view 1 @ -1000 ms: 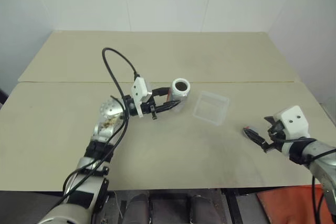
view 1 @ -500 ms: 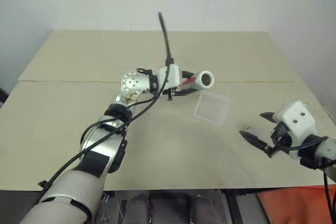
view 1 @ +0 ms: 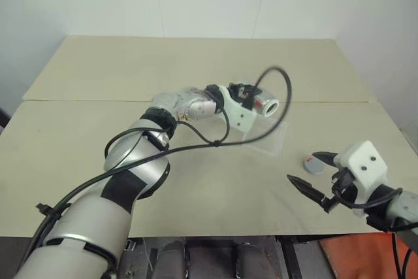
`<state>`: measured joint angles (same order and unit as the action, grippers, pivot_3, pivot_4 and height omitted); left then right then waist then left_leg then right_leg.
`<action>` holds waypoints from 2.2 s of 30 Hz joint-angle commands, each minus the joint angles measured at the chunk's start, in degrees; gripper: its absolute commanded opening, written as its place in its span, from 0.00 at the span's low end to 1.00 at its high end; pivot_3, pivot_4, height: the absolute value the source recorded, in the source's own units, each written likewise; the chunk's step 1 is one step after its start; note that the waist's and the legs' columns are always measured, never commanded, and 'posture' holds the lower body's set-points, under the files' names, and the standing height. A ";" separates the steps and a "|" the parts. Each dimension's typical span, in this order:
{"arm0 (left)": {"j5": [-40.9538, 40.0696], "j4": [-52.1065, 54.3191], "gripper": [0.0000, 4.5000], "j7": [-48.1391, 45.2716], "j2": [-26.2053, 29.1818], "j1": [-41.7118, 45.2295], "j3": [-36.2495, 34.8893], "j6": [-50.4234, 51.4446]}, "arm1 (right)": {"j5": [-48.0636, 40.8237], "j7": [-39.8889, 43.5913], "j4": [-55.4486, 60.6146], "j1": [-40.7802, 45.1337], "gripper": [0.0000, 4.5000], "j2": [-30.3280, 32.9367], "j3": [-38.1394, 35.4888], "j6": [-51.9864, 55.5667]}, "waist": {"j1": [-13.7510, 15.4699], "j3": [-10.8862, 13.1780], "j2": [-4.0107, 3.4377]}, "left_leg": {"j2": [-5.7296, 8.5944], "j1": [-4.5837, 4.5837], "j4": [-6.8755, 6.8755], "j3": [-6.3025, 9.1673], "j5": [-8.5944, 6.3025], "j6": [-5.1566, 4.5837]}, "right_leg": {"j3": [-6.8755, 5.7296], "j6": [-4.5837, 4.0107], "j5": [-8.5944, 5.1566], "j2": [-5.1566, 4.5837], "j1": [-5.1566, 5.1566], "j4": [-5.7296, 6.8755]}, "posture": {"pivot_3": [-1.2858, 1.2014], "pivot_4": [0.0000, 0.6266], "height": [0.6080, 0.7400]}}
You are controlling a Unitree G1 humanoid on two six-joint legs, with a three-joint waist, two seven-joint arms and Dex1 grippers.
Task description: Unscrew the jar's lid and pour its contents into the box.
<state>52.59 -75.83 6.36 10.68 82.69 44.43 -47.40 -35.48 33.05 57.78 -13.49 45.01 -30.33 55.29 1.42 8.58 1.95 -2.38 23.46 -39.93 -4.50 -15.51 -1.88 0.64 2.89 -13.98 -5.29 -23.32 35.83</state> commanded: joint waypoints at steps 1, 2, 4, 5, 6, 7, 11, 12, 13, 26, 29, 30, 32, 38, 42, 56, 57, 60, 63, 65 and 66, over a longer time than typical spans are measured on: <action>8.26 -0.95 0.41 13.53 -0.74 3.43 6.46 2.27 | -2.66 -1.99 2.22 -0.74 1.00 0.45 -2.09 0.12 | 0.00 0.01 0.02 | 0.00 0.00 0.00 0.00 0.00 0.00 | 0.00 0.00 0.00 0.00 0.00 0.00 | 0.52 0.24 1.00; 10.21 -1.36 0.41 15.77 -1.02 4.03 8.25 2.86 | -3.19 -2.72 2.22 -1.05 1.00 0.53 -1.99 -0.15 | 0.00 0.01 0.02 | 0.00 0.00 0.00 -0.02 0.00 0.00 | 0.00 0.01 0.00 -0.01 0.00 0.00 | 0.52 0.24 1.00; 15.27 -1.95 0.41 21.31 -1.59 5.46 12.99 5.39 | -4.10 -4.06 2.22 -1.57 1.00 0.51 -1.96 -0.48 | 0.08 0.03 0.06 | 0.00 0.02 0.00 -0.03 0.00 0.00 | 0.00 0.01 0.00 -0.01 -0.03 0.00 | 0.52 0.24 1.00; 16.71 -2.23 0.41 23.43 -1.77 5.88 14.44 6.14 | -4.36 -4.66 2.22 -1.77 1.00 0.62 -1.86 -0.62 | 0.12 0.03 0.06 | 0.00 0.06 0.00 -0.07 0.00 0.00 | 0.00 0.00 -0.01 -0.01 -0.08 0.02 | 0.52 0.24 1.00; 19.21 -2.37 0.41 26.92 -2.14 6.58 16.84 7.35 | -4.53 -5.13 2.22 -2.16 1.00 0.75 -1.81 -0.94 | 0.15 0.04 0.06 | 0.00 0.10 0.00 -0.08 0.00 0.00 | 0.00 0.00 -0.01 -0.01 -0.12 0.02 | 0.52 0.24 1.00; 21.23 -2.51 0.41 29.99 -2.47 7.13 18.76 8.39 | -4.67 -5.52 2.22 -2.45 1.00 0.97 -1.76 -1.24 | 0.20 0.04 0.06 | 0.00 0.19 -0.01 -0.11 0.00 0.00 | 0.00 0.00 -0.01 -0.01 -0.20 0.03 | 0.52 0.24 1.00; 25.49 -3.21 0.41 37.03 -3.61 8.47 23.12 11.38 | -5.50 -6.52 2.22 -3.24 1.00 1.64 -1.81 -2.29 | 0.76 0.04 0.06 | 0.04 0.75 -0.21 -0.21 0.01 0.01 | 0.08 0.02 0.01 -0.04 -0.84 0.25 | 0.52 0.24 1.00; 25.73 -3.36 0.41 37.94 -4.00 8.71 23.40 11.92 | -5.15 -6.57 2.22 -3.50 1.00 1.94 -1.53 -2.71 | 0.82 0.04 0.06 | 0.03 0.79 -0.25 -0.27 0.01 0.01 | 0.06 0.02 0.01 -0.03 -0.88 0.26 | 0.52 0.24 1.00; 25.38 -3.56 0.41 37.84 -4.31 8.76 23.15 12.05 | -4.63 -6.64 2.22 -3.81 1.00 2.21 -1.07 -3.29 | 0.83 0.04 0.07 | 0.03 0.80 -0.27 -0.36 0.01 0.01 | 0.05 0.02 0.01 -0.04 -0.88 0.26 | 0.52 0.24 1.00; -3.91 -4.79 0.41 5.32 -4.67 2.21 -4.63 7.80 | -1.12 -7.36 2.02 -5.21 1.00 1.84 1.88 -4.79 | 0.74 0.02 0.03 | -0.01 0.80 -0.38 -0.46 0.02 0.02 | 0.02 0.02 0.01 -0.03 -0.87 0.31 | 0.52 0.24 1.00; -15.71 -4.07 0.41 -9.16 -5.53 -0.27 -15.96 8.30 | -0.20 -6.62 1.05 -5.19 1.00 1.64 2.17 -5.39 | 0.68 0.01 0.02 | -0.02 0.80 -0.46 -0.48 0.03 0.03 | 0.01 0.01 0.01 -0.02 -0.85 0.37 | 0.52 0.24 1.00; -20.09 -3.79 0.41 -14.53 -6.08 -1.15 -20.10 9.42 | 0.26 -6.19 0.64 -5.25 1.00 1.83 2.32 -5.72 | 0.66 0.01 0.03 | -0.02 0.81 -0.47 -0.47 0.03 0.03 | 0.01 0.01 0.01 -0.02 -0.85 0.37 | 0.52 0.24 1.00; -28.63 -3.17 0.41 -25.32 -7.07 -2.72 -28.09 12.31 | 0.97 -5.72 -0.11 -4.85 1.00 2.07 2.97 -6.33 | 0.74 0.01 0.01 | -0.01 0.80 -0.52 -0.48 0.04 0.03 | -0.01 0.01 0.01 -0.02 -0.82 0.37 | 0.52 0.24 1.00; -51.17 0.35 0.41 -43.27 -7.76 -6.44 -49.32 24.65 | 2.02 -3.97 -2.38 -2.19 1.00 2.72 4.74 -7.48 | 0.18 -0.02 -0.03 | -0.04 0.79 -0.71 -0.42 0.03 0.01 | -0.02 0.02 0.01 0.00 -0.74 0.44 | 0.52 0.24 1.00; -57.88 7.71 0.41 -51.43 -7.37 -14.26 -53.16 29.14 | 3.04 -2.60 -4.16 0.24 1.00 3.40 7.89 -8.97 | -0.67 -0.11 -0.13 | -0.05 0.72 -0.72 -0.35 0.03 0.01 | -0.02 0.02 0.02 0.01 -0.68 0.47 | 0.52 0.24 1.00; -64.82 57.69 0.41 -43.69 -7.71 -49.62 -50.57 48.04 | 8.45 0.96 -11.58 6.92 1.00 1.91 17.87 -16.87 | -0.66 -0.27 -0.19 | -0.10 0.61 -0.83 -0.01 0.03 0.00 | 0.10 0.02 0.02 0.03 -0.62 0.93 | 0.52 0.24 1.00; -64.10 58.62 0.41 -43.48 -7.19 -50.63 -49.92 47.40 | 8.77 0.99 -11.90 7.15 1.00 1.80 18.36 -16.93 | -0.55 -0.28 -0.18 | -0.09 0.60 -0.83 -0.01 0.03 0.00 | 0.10 0.02 0.02 0.02 -0.62 0.91 | 0.52 0.24 1.00; -62.12 59.69 0.41 -42.59 -5.49 -52.77 -48.16 45.64 | 9.46 1.56 -12.19 6.82 1.00 1.57 19.03 -17.57 | -0.47 -0.31 -0.20 | -0.08 0.58 -0.83 -0.01 0.03 0.00 | 0.09 0.02 0.02 0.03 -0.62 0.90 | 0.52 0.24 1.00; -63.25 61.19 0.41 -41.00 -5.22 -54.07 -48.16 47.28 | 10.26 2.36 -11.84 5.96 1.00 1.39 19.33 -18.80 | -0.50 -0.36 -0.20 | -0.08 0.58 -0.83 -0.02 0.02 -0.01 | 0.10 0.02 0.02 0.02 -0.59 0.89 | 0.52 0.24 1.00; -62.66 61.47 0.41 -41.38 -4.42 -55.12 -47.34 46.26 | 10.21 1.79 -11.61 5.84 1.00 0.77 19.12 -18.49 | -0.60 -0.36 -0.21 | -0.08 0.58 -0.82 -0.01 0.02 -0.02 | 0.09 0.02 0.02 0.02 -0.59 0.89 | 0.52 0.24 1.00; -62.54 61.45 0.41 -41.45 -4.20 -55.44 -47.03 45.85 | 10.24 1.68 -11.55 5.79 1.00 0.62 19.07 -18.40 | -0.64 -0.37 -0.22 | -0.09 0.58 -0.82 -0.01 0.02 -0.01 | 0.09 0.02 0.02 0.03 -0.59 0.89 | 0.52 0.24 1.00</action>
<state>-9.63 -16.64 -34.98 6.23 27.48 -3.17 -0.12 -25.49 34.86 44.65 -7.66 45.74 -10.40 38.29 0.78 8.21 1.73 -2.47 24.03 -40.75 -4.52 -15.50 -1.90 0.73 2.91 -13.96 -5.25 -23.92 36.72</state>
